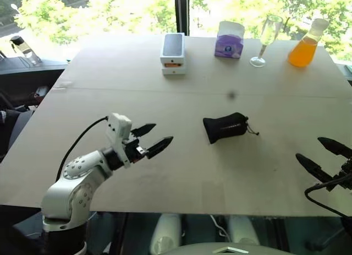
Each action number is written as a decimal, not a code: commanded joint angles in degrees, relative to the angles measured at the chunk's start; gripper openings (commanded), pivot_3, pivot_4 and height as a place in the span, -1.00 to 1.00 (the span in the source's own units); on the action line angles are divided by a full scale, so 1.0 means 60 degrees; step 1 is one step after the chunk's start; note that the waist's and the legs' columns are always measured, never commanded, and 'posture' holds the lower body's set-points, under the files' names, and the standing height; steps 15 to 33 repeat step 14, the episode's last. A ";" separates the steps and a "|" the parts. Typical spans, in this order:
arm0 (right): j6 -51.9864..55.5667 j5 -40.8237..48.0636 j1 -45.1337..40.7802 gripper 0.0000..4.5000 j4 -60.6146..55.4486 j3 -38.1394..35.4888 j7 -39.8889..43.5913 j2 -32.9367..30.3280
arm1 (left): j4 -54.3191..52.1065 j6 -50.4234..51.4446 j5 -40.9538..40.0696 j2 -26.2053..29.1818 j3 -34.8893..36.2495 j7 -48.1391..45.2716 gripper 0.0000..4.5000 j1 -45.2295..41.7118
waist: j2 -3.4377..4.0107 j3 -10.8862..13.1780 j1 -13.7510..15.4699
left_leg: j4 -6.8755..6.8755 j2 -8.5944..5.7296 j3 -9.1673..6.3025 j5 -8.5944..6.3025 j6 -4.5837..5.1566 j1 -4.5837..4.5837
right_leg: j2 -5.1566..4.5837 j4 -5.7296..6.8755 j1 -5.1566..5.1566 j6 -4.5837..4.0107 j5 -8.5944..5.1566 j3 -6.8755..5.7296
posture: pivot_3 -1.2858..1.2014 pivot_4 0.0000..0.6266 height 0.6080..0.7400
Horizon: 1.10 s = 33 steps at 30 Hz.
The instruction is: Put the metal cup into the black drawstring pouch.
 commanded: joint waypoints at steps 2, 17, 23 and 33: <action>-0.0582 0.0119 0.0319 1.00 0.0389 -0.0982 0.0384 -0.0184 | -0.0400 -0.0317 -0.0340 0.0130 0.1007 0.0465 0.98 0.0430 | 0.0001 -0.0001 0.0003 | 0.0000 -0.0003 0.0006 -0.0002 0.0003 -0.0001 | -0.0002 -0.0002 -0.0001 0.0000 -0.0001 0.0000 | 0.03 -0.52 0.96; -0.0741 -0.0116 0.0588 1.00 0.0632 -0.0684 0.0332 -0.0003 | -0.0336 -0.0174 -0.0897 0.0060 0.1292 0.1628 0.98 0.0301 | 0.0000 -0.0005 -0.0015 | -0.0004 -0.0001 0.0016 -0.0004 0.0006 0.0006 | 0.0001 -0.0002 -0.0001 -0.0013 -0.0001 0.0026 | 0.03 -0.52 0.96; -0.0741 -0.0116 0.0588 1.00 0.0632 -0.0684 0.0332 -0.0003 | -0.0336 -0.0174 -0.0897 0.0060 0.1292 0.1628 0.98 0.0301 | 0.0000 -0.0005 -0.0015 | -0.0004 -0.0001 0.0016 -0.0004 0.0006 0.0006 | 0.0001 -0.0002 -0.0001 -0.0013 -0.0001 0.0026 | 0.03 -0.52 0.96; -0.0741 -0.0116 0.0588 1.00 0.0632 -0.0684 0.0332 -0.0003 | -0.0336 -0.0174 -0.0897 0.0060 0.1292 0.1628 0.98 0.0301 | 0.0000 -0.0005 -0.0015 | -0.0004 -0.0001 0.0016 -0.0004 0.0006 0.0006 | 0.0001 -0.0002 -0.0001 -0.0013 -0.0001 0.0026 | 0.03 -0.52 0.96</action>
